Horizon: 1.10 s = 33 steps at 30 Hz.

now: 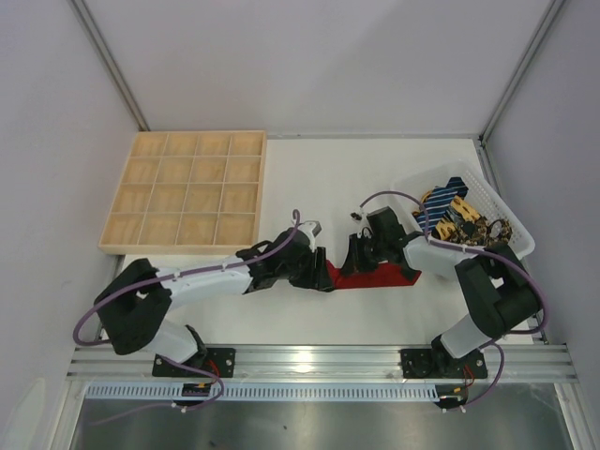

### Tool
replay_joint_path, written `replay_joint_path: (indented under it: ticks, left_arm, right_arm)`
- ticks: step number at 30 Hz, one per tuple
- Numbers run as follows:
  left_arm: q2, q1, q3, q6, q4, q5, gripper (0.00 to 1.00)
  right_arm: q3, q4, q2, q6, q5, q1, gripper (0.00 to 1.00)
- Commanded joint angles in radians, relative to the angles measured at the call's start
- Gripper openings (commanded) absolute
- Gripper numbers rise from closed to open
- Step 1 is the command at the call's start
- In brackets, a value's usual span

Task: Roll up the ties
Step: Roll the tie

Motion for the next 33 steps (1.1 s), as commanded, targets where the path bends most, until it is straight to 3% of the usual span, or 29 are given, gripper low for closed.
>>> replay_joint_path:
  ticks: [1,7,24,31,33]
  left_arm:
    - [-0.089,0.027,-0.048,-0.036,-0.031,-0.020,0.57]
    - [-0.091,0.081,-0.137,-0.120,0.021,0.008,0.66]
    - [-0.020,0.087,-0.152,-0.175,0.205,0.054,0.68]
    - [0.028,0.083,-0.182,-0.200,0.240,0.080,0.59]
    - [0.043,0.083,-0.180,-0.194,0.228,0.079,0.50]
  right_arm:
    - [0.030,-0.030,0.021,-0.043,0.018,-0.002,0.00]
    - [0.026,-0.016,0.050,-0.052,0.004,-0.002,0.00]
    - [0.042,-0.036,0.013,-0.048,-0.013,-0.002,0.01]
    - [0.084,-0.064,0.010,-0.026,-0.017,-0.004,0.07]
    - [0.090,-0.067,0.013,-0.022,-0.023,-0.004,0.08]
